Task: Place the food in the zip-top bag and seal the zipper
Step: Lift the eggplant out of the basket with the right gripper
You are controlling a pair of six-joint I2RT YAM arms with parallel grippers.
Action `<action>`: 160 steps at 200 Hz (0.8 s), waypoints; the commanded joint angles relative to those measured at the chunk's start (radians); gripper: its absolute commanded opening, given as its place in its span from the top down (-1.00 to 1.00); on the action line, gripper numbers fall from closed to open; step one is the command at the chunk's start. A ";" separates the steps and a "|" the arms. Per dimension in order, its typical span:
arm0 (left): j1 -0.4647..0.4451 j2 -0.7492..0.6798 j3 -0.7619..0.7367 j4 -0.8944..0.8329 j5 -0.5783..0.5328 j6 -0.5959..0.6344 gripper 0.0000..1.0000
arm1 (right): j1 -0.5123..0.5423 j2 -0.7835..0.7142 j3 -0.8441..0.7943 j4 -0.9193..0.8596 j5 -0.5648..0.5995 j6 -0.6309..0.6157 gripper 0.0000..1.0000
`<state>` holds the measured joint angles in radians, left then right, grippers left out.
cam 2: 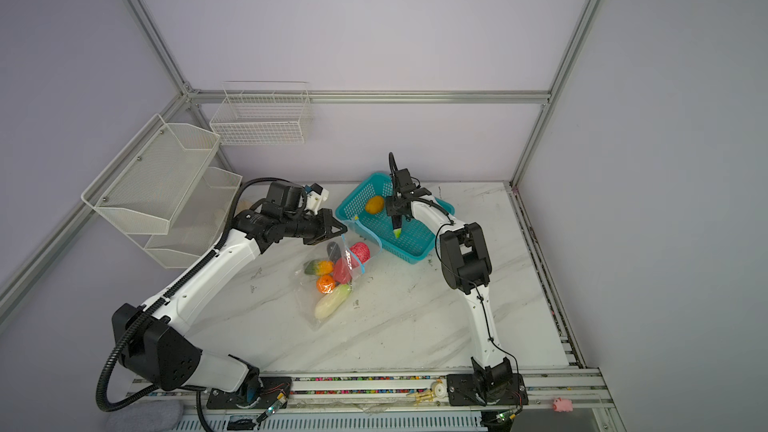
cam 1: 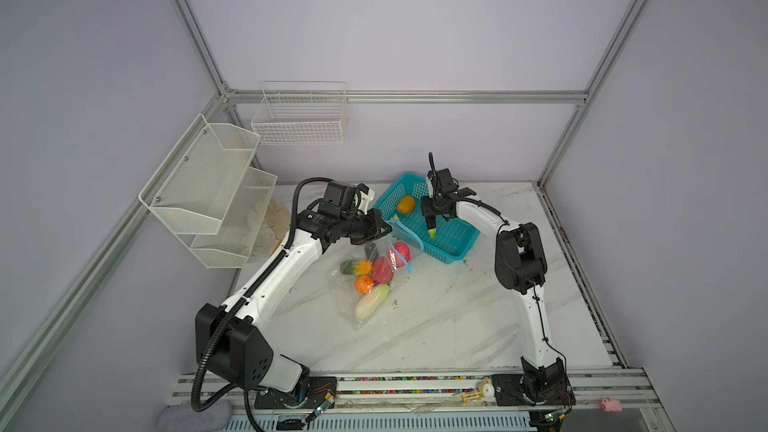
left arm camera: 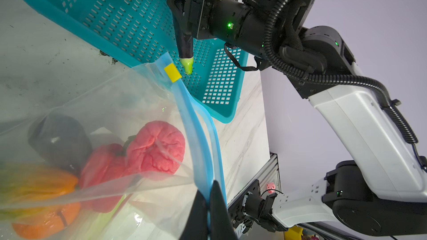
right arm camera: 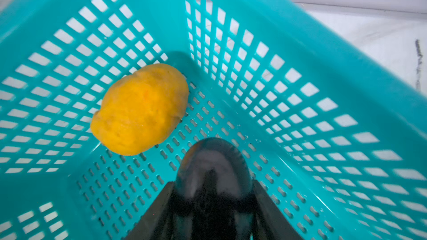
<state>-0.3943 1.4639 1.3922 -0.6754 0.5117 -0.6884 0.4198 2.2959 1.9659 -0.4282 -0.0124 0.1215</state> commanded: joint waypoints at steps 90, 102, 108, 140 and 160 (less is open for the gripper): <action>-0.002 -0.036 -0.028 0.024 0.007 0.002 1.00 | -0.006 -0.260 -0.074 -0.003 -0.093 0.202 -0.01; -0.003 -0.035 -0.027 0.025 0.007 0.003 1.00 | -0.006 -0.296 -0.093 0.009 -0.127 0.211 -0.01; -0.003 -0.034 -0.027 0.026 0.006 0.002 1.00 | -0.006 -0.311 -0.098 0.012 -0.150 0.213 -0.01; -0.004 -0.023 -0.020 0.025 0.014 0.003 1.00 | -0.006 -0.365 -0.101 0.002 -0.259 0.228 -0.01; -0.004 -0.025 -0.015 0.025 0.015 0.006 1.00 | -0.006 -0.416 -0.161 0.045 -0.391 0.223 -0.01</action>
<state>-0.3943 1.4639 1.3922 -0.6754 0.5125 -0.6888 0.4187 1.9396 1.8648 -0.4210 -0.2359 0.3233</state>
